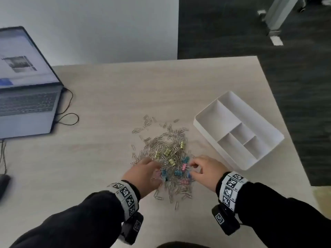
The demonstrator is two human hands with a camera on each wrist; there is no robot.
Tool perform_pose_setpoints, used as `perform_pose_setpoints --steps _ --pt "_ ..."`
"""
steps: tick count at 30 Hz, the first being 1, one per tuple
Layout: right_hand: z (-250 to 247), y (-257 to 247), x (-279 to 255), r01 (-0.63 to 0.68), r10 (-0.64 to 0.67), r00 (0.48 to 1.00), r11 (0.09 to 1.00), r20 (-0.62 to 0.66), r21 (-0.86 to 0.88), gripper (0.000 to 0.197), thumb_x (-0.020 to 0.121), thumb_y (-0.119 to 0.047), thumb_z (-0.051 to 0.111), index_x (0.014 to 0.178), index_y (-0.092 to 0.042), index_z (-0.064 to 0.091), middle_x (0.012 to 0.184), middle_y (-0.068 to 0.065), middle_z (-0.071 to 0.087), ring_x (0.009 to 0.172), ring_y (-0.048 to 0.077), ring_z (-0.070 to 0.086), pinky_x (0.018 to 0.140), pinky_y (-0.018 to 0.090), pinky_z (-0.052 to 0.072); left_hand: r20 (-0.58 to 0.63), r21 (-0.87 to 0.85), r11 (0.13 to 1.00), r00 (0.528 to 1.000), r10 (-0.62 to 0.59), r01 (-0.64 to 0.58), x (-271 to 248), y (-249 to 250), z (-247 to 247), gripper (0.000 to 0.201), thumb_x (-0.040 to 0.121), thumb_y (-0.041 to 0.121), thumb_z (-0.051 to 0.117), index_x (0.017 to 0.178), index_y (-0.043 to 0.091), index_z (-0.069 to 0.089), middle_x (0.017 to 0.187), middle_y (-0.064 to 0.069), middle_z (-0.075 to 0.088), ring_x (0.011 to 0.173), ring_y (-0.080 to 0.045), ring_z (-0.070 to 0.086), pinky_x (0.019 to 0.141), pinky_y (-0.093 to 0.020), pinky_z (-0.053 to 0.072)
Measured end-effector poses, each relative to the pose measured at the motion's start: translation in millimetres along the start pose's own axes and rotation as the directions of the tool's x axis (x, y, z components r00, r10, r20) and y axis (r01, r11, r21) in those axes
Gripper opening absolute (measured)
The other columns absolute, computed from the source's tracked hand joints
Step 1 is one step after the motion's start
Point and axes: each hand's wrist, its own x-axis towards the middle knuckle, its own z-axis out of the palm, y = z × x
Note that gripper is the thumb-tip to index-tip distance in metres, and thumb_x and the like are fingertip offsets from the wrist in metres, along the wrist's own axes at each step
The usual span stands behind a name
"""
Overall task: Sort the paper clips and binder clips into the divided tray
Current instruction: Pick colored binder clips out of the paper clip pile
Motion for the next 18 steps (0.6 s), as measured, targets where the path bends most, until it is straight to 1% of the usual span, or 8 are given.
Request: perform_pose_setpoints --steps 3,5,7,9,12,15,16,18 --pt "9 -1 6 -0.017 0.017 1.000 1.000 -0.013 -0.004 0.031 0.087 -0.038 0.061 0.116 -0.030 0.055 0.103 -0.010 0.052 0.082 0.007 0.056 0.066 0.018 0.039 0.009 0.044 0.998 0.999 -0.041 0.040 11 4 7 0.053 0.075 0.063 0.065 0.120 0.039 0.053 0.122 0.014 0.044 0.092 -0.009 0.058 0.083 -0.029 0.054" --pt "16 -3 8 -0.003 0.003 1.000 1.000 -0.005 0.012 0.031 0.086 -0.035 0.063 0.116 -0.030 0.055 0.101 -0.011 0.050 0.078 0.004 0.054 0.062 0.014 0.036 0.029 0.095 0.995 0.999 -0.033 0.030 15 8 13 0.053 0.073 0.066 0.065 0.117 0.038 0.053 0.117 0.013 0.044 0.091 -0.011 0.059 0.079 -0.031 0.054" --pt "21 -4 9 0.008 -0.008 1.000 1.000 -0.010 0.006 0.030 0.085 -0.032 0.065 0.114 -0.029 0.057 0.099 -0.012 0.049 0.077 0.004 0.051 0.062 0.012 0.034 0.024 0.098 0.995 1.000 -0.016 0.013 18 12 17 0.046 0.076 0.061 0.065 0.114 0.036 0.054 0.113 0.012 0.045 0.090 -0.012 0.058 0.077 -0.030 0.054" --pt "24 -4 11 0.008 -0.008 1.000 1.000 -0.018 -0.008 0.026 0.086 -0.030 0.064 0.111 -0.030 0.058 0.097 -0.013 0.049 0.079 0.005 0.050 0.064 0.016 0.035 0.008 0.063 0.998 1.000 -0.001 0.000 20 11 20 0.033 0.082 0.051 0.064 0.108 0.032 0.058 0.109 0.011 0.048 0.090 -0.011 0.059 0.079 -0.029 0.054" --pt "28 -1 12 -0.007 0.007 1.000 1.000 -0.026 -0.005 0.014 0.087 -0.025 0.061 0.099 -0.031 0.062 0.091 -0.016 0.050 0.080 0.006 0.050 0.070 0.020 0.036 -0.003 -0.036 0.999 1.000 0.005 -0.005 21 6 22 0.021 0.087 0.040 0.063 0.106 0.030 0.064 0.105 0.012 0.053 0.088 -0.006 0.057 0.082 -0.021 0.050" --pt "26 3 11 -0.013 0.013 1.000 1.000 -0.009 0.011 0.010 0.086 -0.021 0.060 0.087 -0.030 0.062 0.087 -0.016 0.054 0.076 0.001 0.050 0.067 0.015 0.036 -0.022 -0.148 0.989 1.000 -0.019 0.016 21 -3 20 0.016 0.088 0.034 0.063 0.103 0.033 0.067 0.097 0.017 0.057 0.085 -0.001 0.057 0.087 -0.021 0.053" --pt "25 3 11 -0.015 0.015 1.000 1.000 0.000 0.023 0.010 0.086 -0.019 0.061 0.087 -0.028 0.064 0.087 -0.015 0.056 0.077 0.001 0.051 0.067 0.013 0.036 -0.016 -0.196 0.980 0.999 -0.035 0.032 20 -6 18 0.014 0.088 0.031 0.064 0.101 0.033 0.068 0.093 0.018 0.058 0.083 0.001 0.057 0.085 -0.021 0.054" --pt "21 3 10 -0.033 0.033 0.999 0.996 0.001 0.078 0.010 0.084 -0.016 0.062 0.086 -0.024 0.068 0.086 -0.013 0.059 0.077 0.001 0.054 0.069 0.014 0.040 0.030 -0.322 0.941 0.995 -0.099 0.103 18 -10 14 0.012 0.088 0.028 0.066 0.098 0.033 0.069 0.086 0.016 0.065 0.077 0.001 0.062 0.075 -0.018 0.056"
